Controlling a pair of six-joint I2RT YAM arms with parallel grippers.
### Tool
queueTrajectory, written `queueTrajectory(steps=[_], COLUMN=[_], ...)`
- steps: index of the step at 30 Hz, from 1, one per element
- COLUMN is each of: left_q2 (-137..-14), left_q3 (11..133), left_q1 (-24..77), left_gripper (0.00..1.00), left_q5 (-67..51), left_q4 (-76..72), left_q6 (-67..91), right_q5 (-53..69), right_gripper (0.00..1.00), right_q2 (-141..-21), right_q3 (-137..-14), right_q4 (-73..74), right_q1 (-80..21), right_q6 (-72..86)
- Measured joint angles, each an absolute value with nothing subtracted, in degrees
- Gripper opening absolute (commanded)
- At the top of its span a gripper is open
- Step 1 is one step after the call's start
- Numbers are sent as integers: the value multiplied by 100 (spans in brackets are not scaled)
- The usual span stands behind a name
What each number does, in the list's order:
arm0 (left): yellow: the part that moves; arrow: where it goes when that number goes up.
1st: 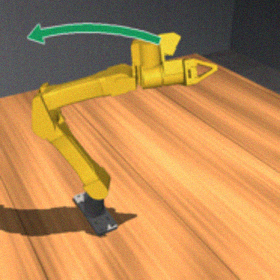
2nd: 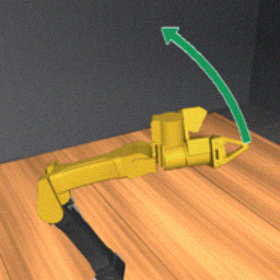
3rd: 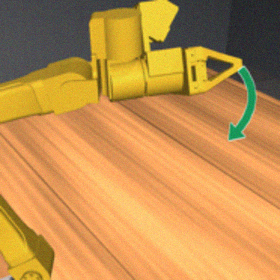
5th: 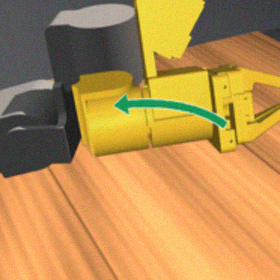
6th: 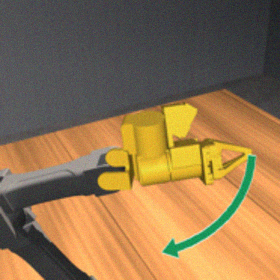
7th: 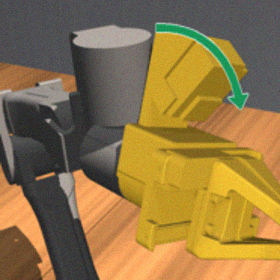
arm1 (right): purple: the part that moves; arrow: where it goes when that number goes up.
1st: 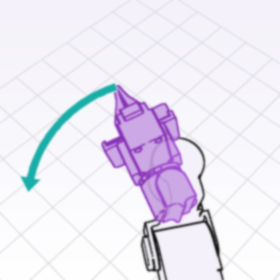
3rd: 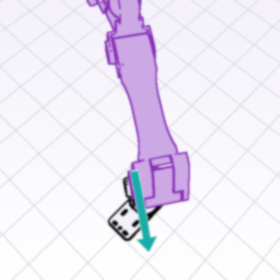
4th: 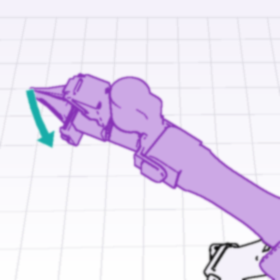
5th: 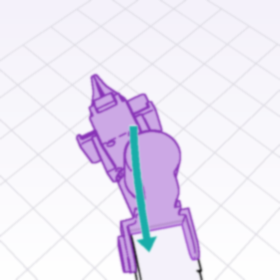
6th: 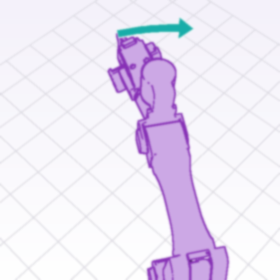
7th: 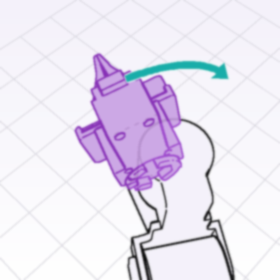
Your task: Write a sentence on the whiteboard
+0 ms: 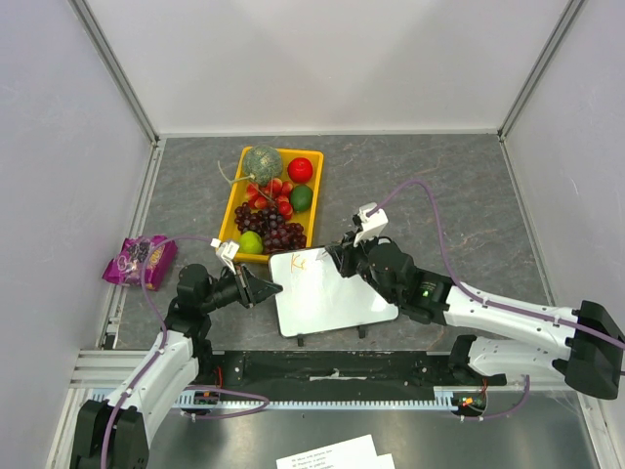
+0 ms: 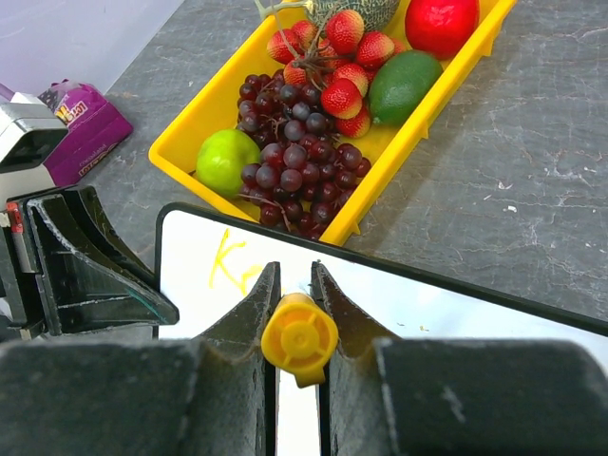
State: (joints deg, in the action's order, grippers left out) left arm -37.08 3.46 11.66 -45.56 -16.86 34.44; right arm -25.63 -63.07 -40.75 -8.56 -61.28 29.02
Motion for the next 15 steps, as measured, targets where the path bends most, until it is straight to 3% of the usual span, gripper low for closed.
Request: queueTrajectory(steps=[15], left_q2=[-3708], left_q3=[346], left_q1=[1166], left_gripper=[2], left_q5=[-4556], left_q4=[-1680], left_q6=[3444], right_q5=[-2351], right_gripper=[0], right_q2=[-6560], right_q3=[-4233], right_q4=[-985], right_q1=[-6101], right_q6=[2893])
